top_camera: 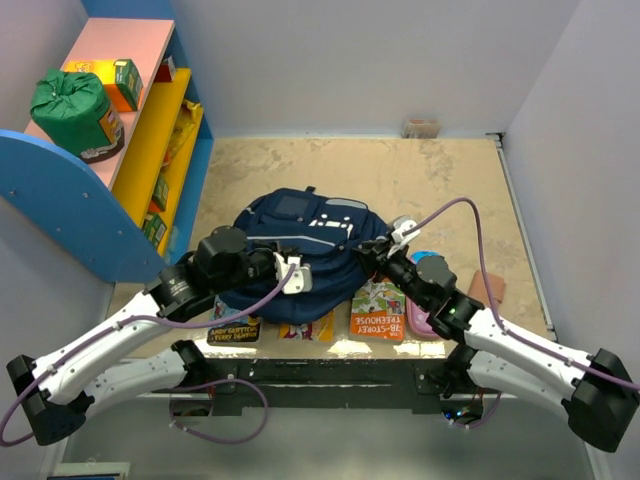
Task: Pack the student bag
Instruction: Unzip the student bag at the center of the board.
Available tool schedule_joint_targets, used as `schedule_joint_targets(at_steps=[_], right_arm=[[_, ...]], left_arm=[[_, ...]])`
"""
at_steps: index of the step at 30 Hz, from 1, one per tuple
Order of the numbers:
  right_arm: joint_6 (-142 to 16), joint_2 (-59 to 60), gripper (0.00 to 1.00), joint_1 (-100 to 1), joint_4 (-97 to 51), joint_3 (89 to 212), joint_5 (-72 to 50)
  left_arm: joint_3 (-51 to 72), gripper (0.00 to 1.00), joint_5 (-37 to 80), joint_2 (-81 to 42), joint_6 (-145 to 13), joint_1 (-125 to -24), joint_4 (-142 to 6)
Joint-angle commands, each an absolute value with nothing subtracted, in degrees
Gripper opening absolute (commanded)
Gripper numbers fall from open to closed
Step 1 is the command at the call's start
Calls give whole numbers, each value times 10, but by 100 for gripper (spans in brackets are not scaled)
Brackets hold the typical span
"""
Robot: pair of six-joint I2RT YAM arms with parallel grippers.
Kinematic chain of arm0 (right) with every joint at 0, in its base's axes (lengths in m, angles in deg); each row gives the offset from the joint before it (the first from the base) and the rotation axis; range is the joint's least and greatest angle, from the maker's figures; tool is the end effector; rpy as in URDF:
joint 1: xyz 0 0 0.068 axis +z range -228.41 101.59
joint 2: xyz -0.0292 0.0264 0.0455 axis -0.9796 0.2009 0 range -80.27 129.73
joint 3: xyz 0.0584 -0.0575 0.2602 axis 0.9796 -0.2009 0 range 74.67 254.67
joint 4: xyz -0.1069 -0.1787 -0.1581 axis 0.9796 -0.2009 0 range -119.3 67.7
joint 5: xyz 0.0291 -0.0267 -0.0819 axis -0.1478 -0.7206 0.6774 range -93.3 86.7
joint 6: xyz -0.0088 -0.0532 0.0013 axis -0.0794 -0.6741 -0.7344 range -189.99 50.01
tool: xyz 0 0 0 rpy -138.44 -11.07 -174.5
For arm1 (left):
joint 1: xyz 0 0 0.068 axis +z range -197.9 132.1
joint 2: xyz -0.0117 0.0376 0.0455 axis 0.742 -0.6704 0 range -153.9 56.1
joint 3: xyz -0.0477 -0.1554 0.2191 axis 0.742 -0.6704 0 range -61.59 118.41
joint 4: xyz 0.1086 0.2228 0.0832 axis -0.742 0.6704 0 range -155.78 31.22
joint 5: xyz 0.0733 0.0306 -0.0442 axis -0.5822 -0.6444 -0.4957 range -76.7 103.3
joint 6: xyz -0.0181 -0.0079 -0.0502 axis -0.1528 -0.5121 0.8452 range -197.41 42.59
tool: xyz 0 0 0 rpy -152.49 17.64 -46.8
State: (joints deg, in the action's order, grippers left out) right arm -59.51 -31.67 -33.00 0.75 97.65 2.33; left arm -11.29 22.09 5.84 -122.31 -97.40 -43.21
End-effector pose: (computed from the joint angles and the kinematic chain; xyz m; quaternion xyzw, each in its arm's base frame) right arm 0.1440 0.1412 0.2548 -0.1843 0.6989 0.2920 0.6264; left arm 0.1238 -0.1534 0.3348 0.6373 0.5321 -0.0859 0.5508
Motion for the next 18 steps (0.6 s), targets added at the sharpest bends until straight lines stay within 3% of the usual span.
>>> schedule_joint_targets(at_steps=[1,8,16,18], right_arm=[[-602,-308,41,-265,54,959,171],[-650,-303,49,-241,128,929,168],[-652,-253,79,-209,150,941,188],[-660,-237,81,-191,161,945,195]], left_arm=[[-93,0,262,87,-1244,-973,-520],[-111,0,267,88,-1224,-972,-556],[-123,0,307,89,-1213,-972,-562],[-125,0,303,88,-1199,-973,-571]])
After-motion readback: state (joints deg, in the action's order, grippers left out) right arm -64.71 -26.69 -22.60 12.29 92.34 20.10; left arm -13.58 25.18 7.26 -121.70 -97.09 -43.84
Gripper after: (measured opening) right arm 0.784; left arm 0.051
